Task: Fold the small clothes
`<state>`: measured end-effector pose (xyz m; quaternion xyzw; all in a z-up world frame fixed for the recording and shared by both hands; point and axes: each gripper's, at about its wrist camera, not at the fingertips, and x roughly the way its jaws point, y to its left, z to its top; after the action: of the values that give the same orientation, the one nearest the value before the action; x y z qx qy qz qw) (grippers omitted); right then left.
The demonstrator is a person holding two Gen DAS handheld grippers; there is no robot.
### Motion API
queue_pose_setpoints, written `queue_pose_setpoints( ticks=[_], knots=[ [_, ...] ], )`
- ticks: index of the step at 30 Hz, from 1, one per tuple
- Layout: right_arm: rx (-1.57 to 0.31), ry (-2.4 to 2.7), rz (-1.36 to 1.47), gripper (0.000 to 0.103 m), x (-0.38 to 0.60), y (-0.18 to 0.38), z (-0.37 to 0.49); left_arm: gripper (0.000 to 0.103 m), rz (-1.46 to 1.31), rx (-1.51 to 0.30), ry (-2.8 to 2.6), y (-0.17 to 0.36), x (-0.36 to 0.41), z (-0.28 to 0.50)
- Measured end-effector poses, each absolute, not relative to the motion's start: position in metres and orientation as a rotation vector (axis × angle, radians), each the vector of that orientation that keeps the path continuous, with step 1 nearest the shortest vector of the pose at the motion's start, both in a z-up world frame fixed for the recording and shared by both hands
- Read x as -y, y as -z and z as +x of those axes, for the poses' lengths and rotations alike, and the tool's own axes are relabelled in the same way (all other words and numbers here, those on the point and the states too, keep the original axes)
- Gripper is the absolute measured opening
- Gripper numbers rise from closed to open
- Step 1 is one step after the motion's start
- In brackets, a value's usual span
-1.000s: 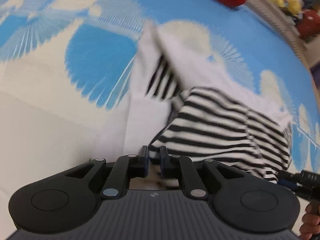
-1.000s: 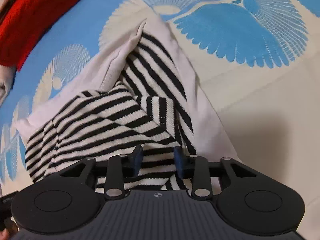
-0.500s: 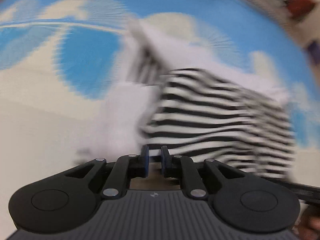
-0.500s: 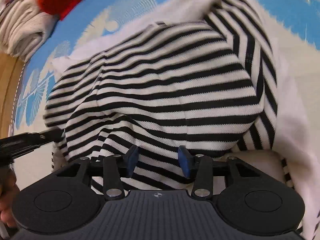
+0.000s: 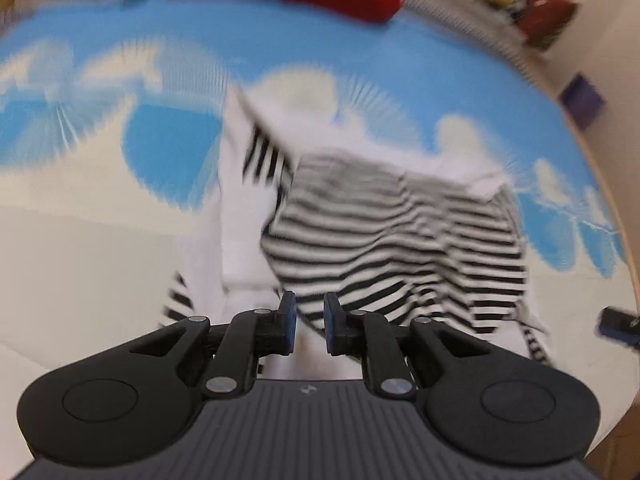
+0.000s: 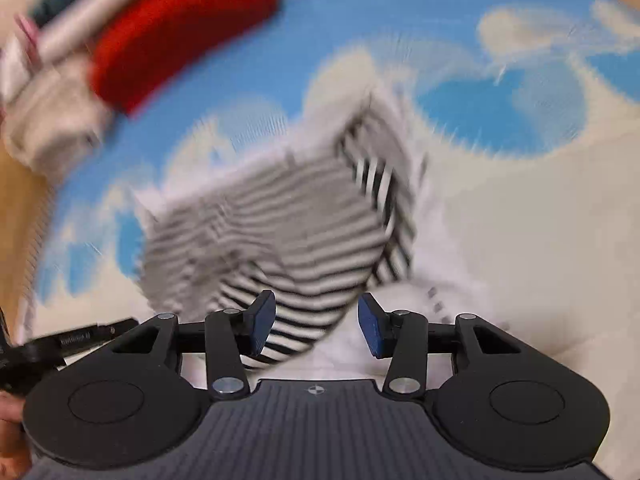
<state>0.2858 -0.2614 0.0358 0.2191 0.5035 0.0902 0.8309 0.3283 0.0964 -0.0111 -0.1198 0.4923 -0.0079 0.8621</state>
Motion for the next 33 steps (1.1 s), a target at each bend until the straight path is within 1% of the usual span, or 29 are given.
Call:
queue_pose_setpoints(
  ticks=[3,5,6,7,10,11,12,14,17,18,19,20,21,22,24,25,27,29,30,33],
  knots=[
    [-0.967,-0.171,0.439,0.055,0.291,-0.069,0.237,0.015,-0.211,-0.969,0.049,-0.025,-0.093,0.287],
    [-0.924,-0.151,0.444,0.056,0.305,-0.068,0.204,0.017,-0.215,-0.932,0.067,-0.035,-0.092,0.250],
    [-0.917,-0.131,0.451,0.056,0.310,-0.060,0.190,0.025,-0.220,-0.918,0.073,-0.035,-0.093,0.230],
    [-0.918,-0.108,0.464,0.056,0.316,-0.052,0.173,0.033,-0.221,-0.907,0.074,-0.033,-0.091,0.208],
    [-0.923,-0.069,0.491,0.056,0.322,-0.021,0.131,0.033,-0.165,-0.893,0.082,-0.017,-0.085,0.155],
    [-0.963,-0.042,0.476,0.056,0.320,-0.010,0.123,0.033,-0.142,-0.893,0.083,-0.008,-0.082,0.140],
    [-0.995,-0.020,0.475,0.055,0.317,-0.002,0.117,0.033,-0.120,-0.900,0.081,0.002,-0.081,0.126],
    [-0.979,-0.046,0.474,0.054,0.312,0.008,0.106,0.033,-0.105,-0.954,0.034,0.023,-0.085,0.109],
    [-1.001,-0.037,0.403,0.054,0.306,0.021,0.101,0.033,-0.198,-1.000,-0.008,0.032,-0.093,0.096],
    [-1.002,-0.037,0.399,0.054,0.307,0.025,0.098,0.035,-0.223,-1.002,-0.009,0.032,-0.095,0.094],
    [-1.013,-0.027,0.406,0.055,0.309,0.031,0.096,0.043,-0.239,-0.999,-0.006,0.033,-0.098,0.092],
    [-1.036,-0.004,0.433,0.054,0.312,0.039,0.094,0.048,-0.252,-0.992,-0.005,0.036,-0.100,0.090],
    [-1.064,0.020,0.479,0.055,0.316,0.046,0.094,0.059,-0.261,-0.989,-0.008,0.040,-0.102,0.088],
    [-1.078,0.025,0.535,0.055,0.319,0.051,0.094,0.065,-0.272,-0.990,-0.014,0.045,-0.105,0.087],
    [-1.087,0.017,0.584,0.055,0.319,0.060,0.092,0.070,-0.312,-0.979,-0.017,0.059,-0.110,0.086],
    [-1.098,0.024,0.577,0.055,0.317,0.064,0.093,0.072,-0.333,-0.983,-0.023,0.066,-0.111,0.087],
    [-1.111,0.028,0.566,0.056,0.313,0.071,0.095,0.072,-0.407,-1.033,-0.084,0.075,-0.116,0.099],
    [-1.121,0.022,0.580,0.056,0.311,0.075,0.098,0.074,-0.479,-0.984,-0.043,0.075,-0.119,0.104],
    [-1.123,0.018,0.587,0.056,0.310,0.077,0.100,0.076,-0.477,-0.986,-0.056,0.076,-0.119,0.107],
    [-1.148,0.017,0.573,0.057,0.304,0.086,0.108,0.076,-0.493,-1.040,-0.084,0.089,-0.118,0.115]
  ],
)
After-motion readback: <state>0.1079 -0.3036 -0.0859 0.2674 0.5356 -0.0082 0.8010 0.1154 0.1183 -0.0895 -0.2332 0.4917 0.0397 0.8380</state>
